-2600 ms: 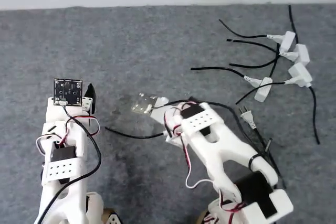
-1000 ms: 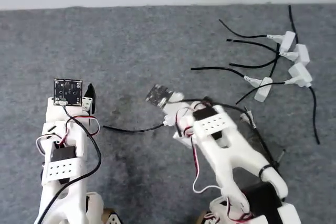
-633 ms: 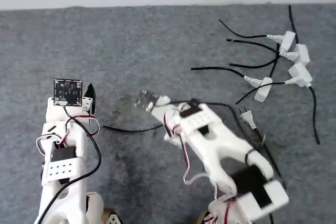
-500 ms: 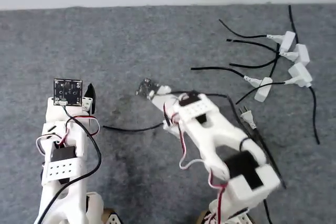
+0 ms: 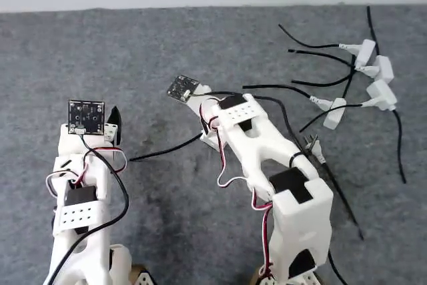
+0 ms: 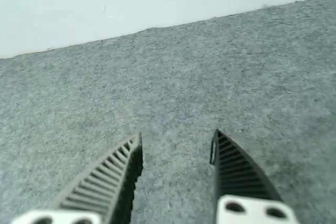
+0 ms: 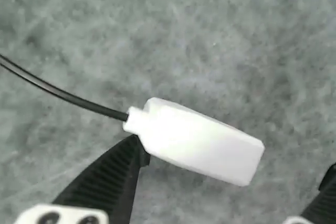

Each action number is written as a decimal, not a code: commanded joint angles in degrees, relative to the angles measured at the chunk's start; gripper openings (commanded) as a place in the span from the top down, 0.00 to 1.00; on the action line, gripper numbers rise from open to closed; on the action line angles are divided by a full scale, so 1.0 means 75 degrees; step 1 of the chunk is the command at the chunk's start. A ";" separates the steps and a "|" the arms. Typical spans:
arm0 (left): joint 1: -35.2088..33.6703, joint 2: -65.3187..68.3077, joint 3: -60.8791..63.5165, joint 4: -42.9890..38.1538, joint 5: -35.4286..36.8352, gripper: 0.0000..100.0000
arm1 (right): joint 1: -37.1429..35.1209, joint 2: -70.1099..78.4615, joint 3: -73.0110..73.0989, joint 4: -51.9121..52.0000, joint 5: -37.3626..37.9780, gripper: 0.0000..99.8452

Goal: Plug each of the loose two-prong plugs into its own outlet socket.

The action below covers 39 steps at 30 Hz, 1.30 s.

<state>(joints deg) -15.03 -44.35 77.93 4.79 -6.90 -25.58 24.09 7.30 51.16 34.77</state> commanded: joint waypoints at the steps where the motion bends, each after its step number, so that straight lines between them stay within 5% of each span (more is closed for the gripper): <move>1: 0.0059 -0.0141 -0.0088 -0.0223 -0.0070 0.80 | 0.0158 -0.0006 -0.0445 -0.0006 -0.0094 0.53; 19: 0.0152 -0.0141 -0.0088 -0.0211 -0.0082 0.80 | 0.0369 -0.0615 -0.0527 0.0346 -0.0082 0.53; 26: 0.0844 -0.0141 0.0135 -0.0211 -0.1020 0.80 | 0.0475 -0.0592 -0.0633 -0.0064 -0.0094 0.53; 33: 0.0844 -0.0141 0.0135 -0.0211 -0.1032 0.80 | 0.0393 0.0580 -0.1219 -0.0498 -0.0070 0.53; 39: 0.0856 -0.0141 0.0135 -0.0211 -0.1043 0.80 | 0.0404 0.1495 -0.2520 0.0522 -0.0059 0.53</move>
<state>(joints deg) -8.97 -44.35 79.87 4.79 -14.11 -23.03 33.58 -5.98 52.75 34.68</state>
